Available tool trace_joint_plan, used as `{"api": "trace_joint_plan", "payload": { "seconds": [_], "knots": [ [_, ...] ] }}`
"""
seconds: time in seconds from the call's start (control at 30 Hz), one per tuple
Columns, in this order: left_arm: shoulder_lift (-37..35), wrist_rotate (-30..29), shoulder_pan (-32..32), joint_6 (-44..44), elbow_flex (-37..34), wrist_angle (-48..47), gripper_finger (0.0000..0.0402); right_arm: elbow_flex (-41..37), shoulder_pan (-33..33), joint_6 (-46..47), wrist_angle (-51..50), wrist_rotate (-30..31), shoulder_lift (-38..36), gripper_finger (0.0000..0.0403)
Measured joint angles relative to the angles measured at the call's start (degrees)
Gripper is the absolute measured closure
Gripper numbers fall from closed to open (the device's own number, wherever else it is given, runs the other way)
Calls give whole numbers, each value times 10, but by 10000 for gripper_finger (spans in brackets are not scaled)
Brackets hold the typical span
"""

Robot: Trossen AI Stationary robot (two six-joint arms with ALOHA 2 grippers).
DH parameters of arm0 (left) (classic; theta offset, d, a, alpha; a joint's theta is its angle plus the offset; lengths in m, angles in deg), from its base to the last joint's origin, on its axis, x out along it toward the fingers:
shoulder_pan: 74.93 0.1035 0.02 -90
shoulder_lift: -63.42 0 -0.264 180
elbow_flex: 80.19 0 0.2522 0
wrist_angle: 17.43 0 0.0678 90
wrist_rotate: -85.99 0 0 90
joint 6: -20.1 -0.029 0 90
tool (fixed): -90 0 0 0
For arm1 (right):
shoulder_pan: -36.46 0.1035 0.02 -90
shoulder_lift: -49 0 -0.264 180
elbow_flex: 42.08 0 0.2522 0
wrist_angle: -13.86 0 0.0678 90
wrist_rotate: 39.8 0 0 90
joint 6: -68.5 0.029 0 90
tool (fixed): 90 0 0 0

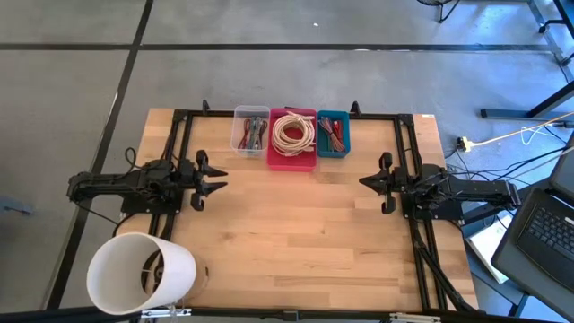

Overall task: Pick & Place USB Port
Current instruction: Return to Home Position

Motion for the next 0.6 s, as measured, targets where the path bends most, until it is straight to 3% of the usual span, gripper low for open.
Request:
{"api": "trace_joint_plan", "payload": {
  "seconds": [0.6],
  "knots": [
    [0,0,0,0,0,-3,258,0,0,0,0,0,0,382]
  ]
}}
